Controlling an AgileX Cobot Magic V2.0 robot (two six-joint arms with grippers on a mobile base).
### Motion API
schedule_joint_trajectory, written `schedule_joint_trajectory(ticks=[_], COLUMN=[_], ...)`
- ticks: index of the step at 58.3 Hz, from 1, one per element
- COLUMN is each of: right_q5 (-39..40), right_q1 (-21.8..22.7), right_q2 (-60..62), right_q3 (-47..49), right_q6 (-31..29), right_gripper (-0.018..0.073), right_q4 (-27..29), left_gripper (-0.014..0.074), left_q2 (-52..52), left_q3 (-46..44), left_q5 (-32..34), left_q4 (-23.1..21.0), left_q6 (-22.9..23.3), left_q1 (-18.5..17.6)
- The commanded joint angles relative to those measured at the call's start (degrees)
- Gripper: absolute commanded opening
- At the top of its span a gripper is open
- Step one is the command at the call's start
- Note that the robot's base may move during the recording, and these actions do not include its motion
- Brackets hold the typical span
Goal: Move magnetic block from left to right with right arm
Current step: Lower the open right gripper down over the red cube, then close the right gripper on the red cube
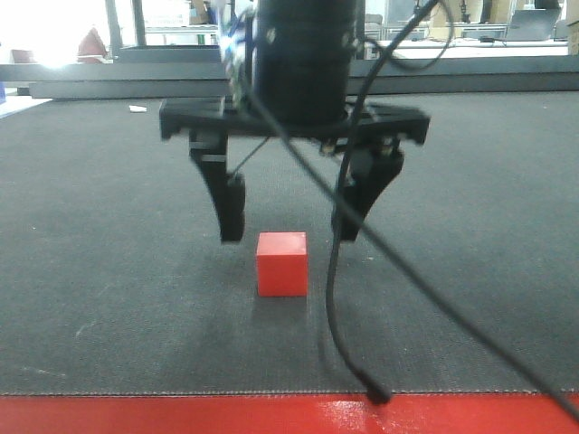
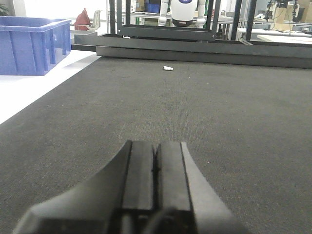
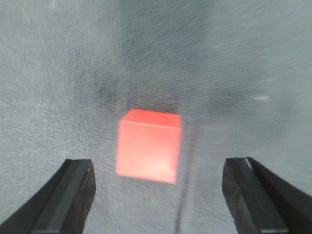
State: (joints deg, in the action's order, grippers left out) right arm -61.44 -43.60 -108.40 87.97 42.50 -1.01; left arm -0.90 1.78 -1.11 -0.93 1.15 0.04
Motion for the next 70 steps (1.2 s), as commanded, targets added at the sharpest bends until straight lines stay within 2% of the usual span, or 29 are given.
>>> schedule_joint_trajectory(ticks=[1, 39, 43, 56, 70], right_q5=[1.1, 3.2, 3.1, 2.6, 2.4], right_q1=[-0.4, 0.2, 0.3, 0.3, 0.3], right_q2=[1.7, -1.3, -1.3, -1.3, -1.3], right_q3=[1.9, 1.9, 1.9, 1.9, 1.9], right_q6=[0.1, 2.2, 2.6, 3.5, 3.5], right_gripper=[0.0632, 0.0627, 0.0597, 0.0423, 0.0392], right_q4=[0.2, 0.1, -0.2, -0.5, -0.6], left_gripper=[-0.0117, -0.0117, -0.0117, -0.0117, -0.0117], left_q2=[-0.5, -0.5, -0.5, -0.5, -0.5], left_q3=[0.6, 0.6, 0.6, 0.6, 0.6], left_q5=[4.7, 4.7, 4.7, 4.7, 4.7], left_q4=[-0.4, -0.4, -0.4, -0.4, -0.4], left_q6=[0.1, 0.1, 0.1, 0.1, 0.1], left_q1=[-0.3, -0.3, -0.3, -0.3, -0.3])
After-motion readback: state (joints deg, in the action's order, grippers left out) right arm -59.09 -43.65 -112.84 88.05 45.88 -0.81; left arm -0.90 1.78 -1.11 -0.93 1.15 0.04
